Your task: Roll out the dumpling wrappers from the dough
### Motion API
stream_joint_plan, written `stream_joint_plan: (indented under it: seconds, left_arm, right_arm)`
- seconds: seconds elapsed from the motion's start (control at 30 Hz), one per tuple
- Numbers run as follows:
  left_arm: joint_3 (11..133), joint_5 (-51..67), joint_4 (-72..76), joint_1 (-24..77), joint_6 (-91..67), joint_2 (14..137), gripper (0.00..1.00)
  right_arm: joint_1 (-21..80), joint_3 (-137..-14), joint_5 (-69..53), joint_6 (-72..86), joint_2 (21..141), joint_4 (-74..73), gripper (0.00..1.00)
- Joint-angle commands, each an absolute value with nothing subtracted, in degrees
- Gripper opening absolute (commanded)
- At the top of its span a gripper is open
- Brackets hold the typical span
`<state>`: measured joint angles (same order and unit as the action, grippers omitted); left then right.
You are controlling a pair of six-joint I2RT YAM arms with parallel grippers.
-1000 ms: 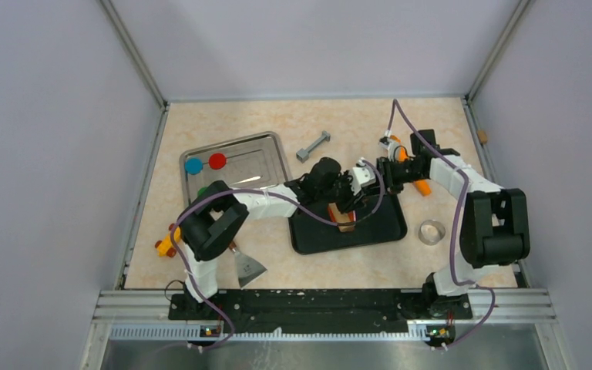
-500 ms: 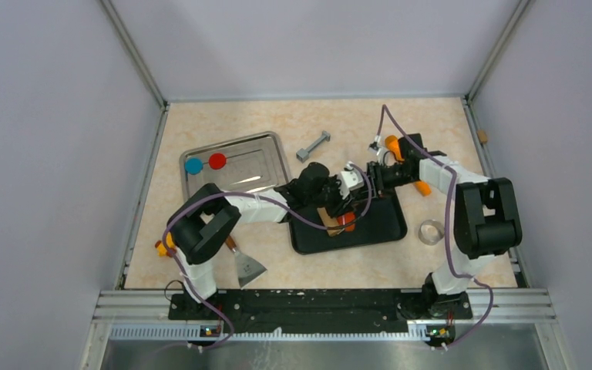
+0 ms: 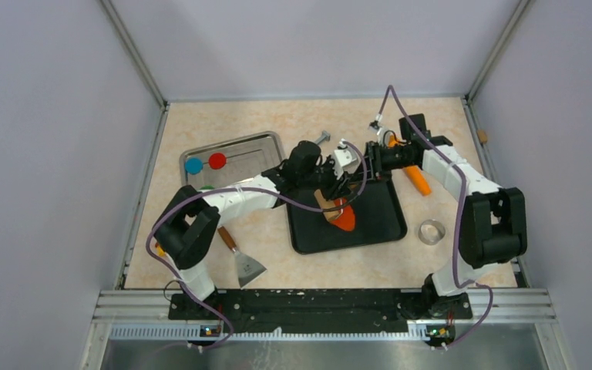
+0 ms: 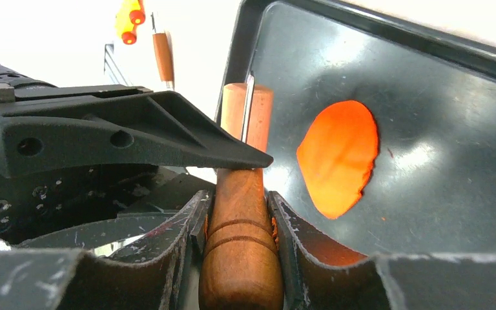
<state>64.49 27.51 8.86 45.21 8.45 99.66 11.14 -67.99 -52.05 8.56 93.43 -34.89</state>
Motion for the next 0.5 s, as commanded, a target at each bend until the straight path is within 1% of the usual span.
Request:
stream_joint_plan:
  seconds: [0.0, 0.27, 0.47]
  left_arm:
    - [69.8, 38.2, 9.6, 46.2, 6.5, 102.3, 0.0]
    - [71.6, 39.9, 10.1, 45.8, 8.5, 109.5, 0.0]
    - [70.2, 40.1, 10.2, 44.1, 8.8, 113.1, 0.0]
  right_arm:
    - [9.9, -69.9, -46.9, 9.7, 89.4, -34.0, 0.0]
    - [9.3, -65.0, -44.0, 6.4, 89.3, -33.3, 0.0]
    - [9.4, -60.1, -39.6, 4.8, 90.9, -28.8, 0.0]
